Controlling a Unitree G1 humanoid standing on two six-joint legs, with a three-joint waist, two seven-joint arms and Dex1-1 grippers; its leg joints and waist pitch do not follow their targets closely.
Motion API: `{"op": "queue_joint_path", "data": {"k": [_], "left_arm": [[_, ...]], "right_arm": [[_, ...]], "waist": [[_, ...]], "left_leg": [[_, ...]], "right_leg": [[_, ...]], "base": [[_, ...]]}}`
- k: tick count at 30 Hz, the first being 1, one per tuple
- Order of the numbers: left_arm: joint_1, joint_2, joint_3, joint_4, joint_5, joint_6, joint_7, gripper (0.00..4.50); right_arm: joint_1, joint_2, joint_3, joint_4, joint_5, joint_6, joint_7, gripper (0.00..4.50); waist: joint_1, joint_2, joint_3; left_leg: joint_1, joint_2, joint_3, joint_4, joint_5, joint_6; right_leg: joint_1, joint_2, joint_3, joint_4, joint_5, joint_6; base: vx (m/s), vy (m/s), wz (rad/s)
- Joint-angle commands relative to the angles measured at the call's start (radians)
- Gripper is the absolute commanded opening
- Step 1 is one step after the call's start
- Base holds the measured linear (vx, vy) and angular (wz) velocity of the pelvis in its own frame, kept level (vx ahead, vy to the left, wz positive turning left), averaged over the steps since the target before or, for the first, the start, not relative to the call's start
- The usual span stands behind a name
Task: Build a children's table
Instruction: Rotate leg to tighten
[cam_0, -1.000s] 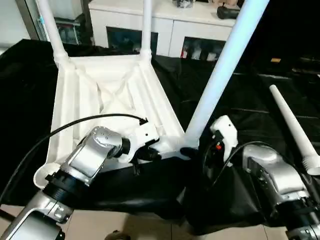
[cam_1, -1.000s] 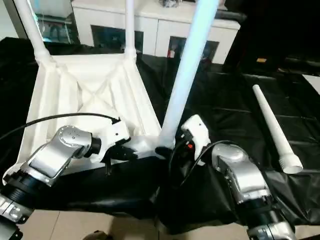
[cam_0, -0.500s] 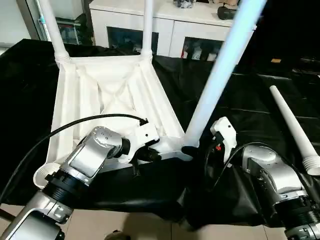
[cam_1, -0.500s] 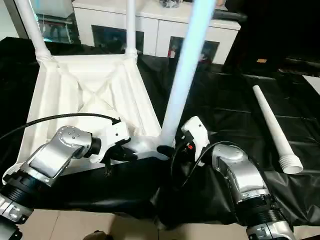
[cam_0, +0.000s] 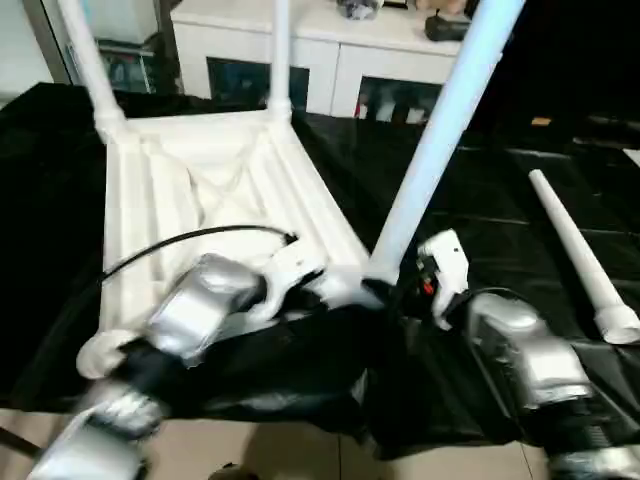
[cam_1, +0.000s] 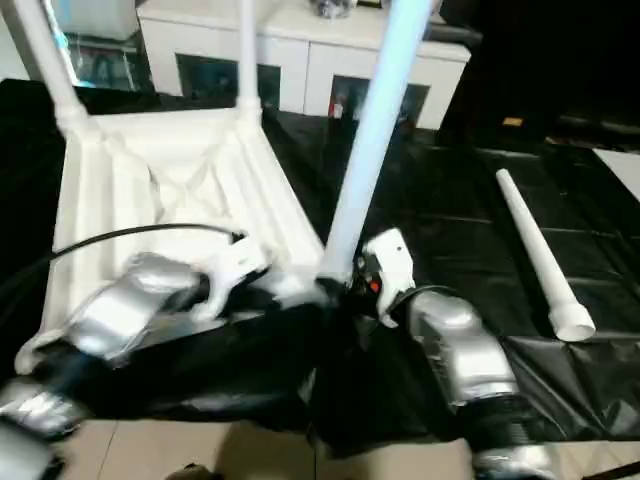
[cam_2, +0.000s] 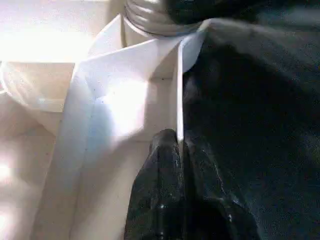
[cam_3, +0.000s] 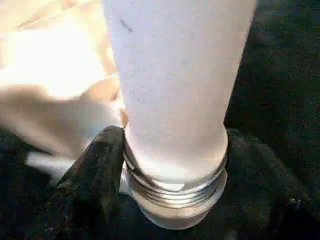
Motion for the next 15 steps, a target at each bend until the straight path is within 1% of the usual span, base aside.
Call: {"op": "queue_joint_path", "data": {"k": [1,2,3,4,6,7,9,11,12,14,15], "left_arm": [[-0.046,-0.087,0.046,0.076,-0.004,0.021,0.151,0.0],[-0.063,-0.114,0.053,0.108,0.007,0.019,0.199,0.0],[-0.075,-0.137,0.056,0.136,0.016,0.009,0.236,0.0],[-0.083,-0.151,0.055,0.155,0.023,-0.002,0.257,0.0],[-0.101,-0.191,0.071,0.202,0.022,-0.035,0.315,0.0],[-0.108,-0.2,0.071,0.216,0.023,-0.044,0.321,0.0],[-0.118,-0.21,0.073,0.235,0.027,-0.05,0.33,0.0],[-0.127,-0.208,0.067,0.249,0.035,-0.058,0.321,0.0],[-0.125,-0.195,0.063,0.246,0.038,-0.063,0.307,0.0],[-0.122,-0.186,0.061,0.242,0.04,-0.067,0.296,0.0],[-0.122,-0.186,0.061,0.242,0.04,-0.067,0.296,0.0]], "right_arm": [[-0.024,0.071,-0.045,0.109,-0.012,0.031,-0.197,2.69],[-0.043,0.105,-0.065,0.143,-0.014,0.024,-0.267,2.69],[-0.062,0.134,-0.081,0.174,-0.017,0.012,-0.33,2.69],[-0.076,0.153,-0.092,0.195,-0.02,0.004,-0.371,2.69],[-0.105,0.191,-0.113,0.238,-0.04,-0.049,-0.481,2.69],[-0.12,0.193,-0.098,0.256,-0.062,-0.062,-0.496,2.69],[-0.136,0.203,-0.1,0.273,-0.074,-0.082,-0.511,2.69],[-0.159,0.222,-0.108,0.288,-0.063,-0.103,-0.477,2.69],[-0.162,0.232,-0.095,0.265,-0.05,-0.128,-0.409,2.69],[-0.157,0.236,-0.09,0.247,-0.042,-0.132,-0.389,2.69],[-0.157,0.236,-0.09,0.247,-0.042,-0.132,-0.389,2.69]], "waist": [[-0.006,0.006,-0.065],[-0.012,0.004,-0.066],[-0.012,0.004,-0.067],[-0.013,0.007,-0.067],[-0.015,0.009,-0.069],[-0.014,0.007,-0.072],[-0.013,0.008,-0.073],[-0.012,0.008,-0.074],[-0.01,0.005,-0.075],[-0.008,0.007,-0.075],[-0.008,0.007,-0.075]], "left_leg": [[0.034,0.063,-0.039,-0.083,-0.341,-0.066],[0.037,0.061,-0.039,-0.081,-0.362,-0.072],[0.036,0.06,-0.041,-0.081,-0.362,-0.072],[0.034,0.061,-0.042,-0.084,-0.365,-0.072],[0.034,0.062,-0.042,-0.087,-0.36,-0.071],[0.033,0.061,-0.041,-0.088,-0.34,-0.066],[0.029,0.059,-0.037,-0.088,-0.314,-0.045],[0.026,0.058,-0.036,-0.087,-0.303,-0.029],[0.023,0.06,-0.035,-0.087,-0.295,-0.02],[0.023,0.059,-0.034,-0.086,-0.277,-0.008],[0.022,0.059,-0.034,-0.086,-0.274,-0.006]], "right_leg": [[0.017,-0.065,0.038,-0.097,-0.376,-0.158],[0.011,-0.066,0.038,-0.1,-0.398,-0.15],[0.014,-0.066,0.037,-0.101,-0.4,-0.144],[0.014,-0.064,0.036,-0.104,-0.393,-0.132],[0.015,-0.062,0.034,-0.102,-0.354,-0.124],[0.019,-0.06,0.034,-0.099,-0.306,-0.125],[0.02,-0.058,0.036,-0.095,-0.257,-0.128],[0.024,-0.06,0.036,-0.094,-0.239,-0.131],[0.027,-0.062,0.036,-0.093,-0.231,-0.132],[0.028,-0.062,0.037,-0.093,-0.218,-0.136],[0.029,-0.062,0.037,-0.093,-0.218,-0.137]], "base": [[0.0,0.0,0.0],[0.0,0.0,0.0],[0.0,0.0,0.0],[0.0,0.0,0.0],[0.0,0.0,0.0],[0.0,0.0,0.0],[0.0,0.0,0.0],[0.0,0.0,0.0],[0.0,0.0,0.0],[0.0,0.0,0.0],[0.0,0.0,0.0]]}}
